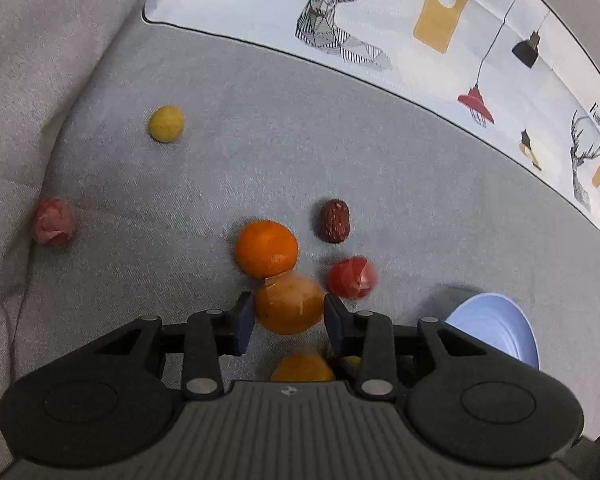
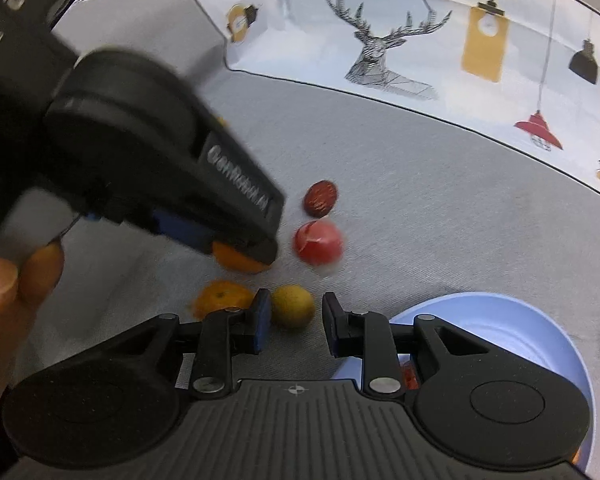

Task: Organize fruits
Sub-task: 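Grasp a plastic-wrapped orange with the left tool while the right tool grasps a yellow fruit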

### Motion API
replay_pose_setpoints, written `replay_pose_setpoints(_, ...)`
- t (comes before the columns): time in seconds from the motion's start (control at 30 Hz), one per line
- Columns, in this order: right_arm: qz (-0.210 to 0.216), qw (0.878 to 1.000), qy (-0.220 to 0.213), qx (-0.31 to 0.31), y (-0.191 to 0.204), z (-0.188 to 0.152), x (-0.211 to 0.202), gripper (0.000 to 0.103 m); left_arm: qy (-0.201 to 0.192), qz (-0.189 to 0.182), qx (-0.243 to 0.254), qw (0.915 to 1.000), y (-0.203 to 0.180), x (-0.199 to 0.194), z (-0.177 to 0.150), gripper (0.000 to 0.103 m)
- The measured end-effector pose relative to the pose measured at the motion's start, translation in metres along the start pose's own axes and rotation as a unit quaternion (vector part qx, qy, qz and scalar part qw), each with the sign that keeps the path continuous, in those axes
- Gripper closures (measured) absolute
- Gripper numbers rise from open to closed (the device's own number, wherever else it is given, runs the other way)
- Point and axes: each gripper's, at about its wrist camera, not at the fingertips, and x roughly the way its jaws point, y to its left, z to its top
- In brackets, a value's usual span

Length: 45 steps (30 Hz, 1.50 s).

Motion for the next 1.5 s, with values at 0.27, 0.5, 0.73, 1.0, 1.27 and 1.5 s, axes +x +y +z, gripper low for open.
replay_pose_setpoints(0.27,-0.003,1.000,-0.018,0.016,-0.004,0.002,-0.005,0.078,0.012,0.008,-0.001,0.9999,0.001,0.003,0.001,0.062)
replay_pose_setpoints(0.5,-0.012,1.000,-0.011,0.020,-0.007,0.001,-0.002,0.078,0.013,0.014,0.013,0.9997,-0.003,0.006,0.000,0.061)
replay_pose_setpoints(0.73,-0.016,0.999,-0.034,0.025,-0.009,0.003,-0.011,0.078,0.000,0.013,0.024,0.9996,-0.005,0.002,-0.001,0.062)
replay_pose_setpoints(1.0,-0.052,0.991,-0.094,0.076,-0.029,0.010,-0.067,0.078,-0.054,-0.008,0.040,0.9977,-0.013,-0.024,-0.010,0.062)
replay_pose_setpoints(1.27,-0.103,0.976,-0.144,0.127,-0.071,-0.019,-0.137,0.078,-0.132,-0.013,0.095,0.9867,-0.037,-0.061,-0.028,0.062)
replay_pose_setpoints(1.5,-0.126,0.973,-0.144,0.126,-0.085,-0.047,-0.157,0.078,-0.158,-0.040,0.119,0.9794,-0.053,-0.080,-0.052,0.062)
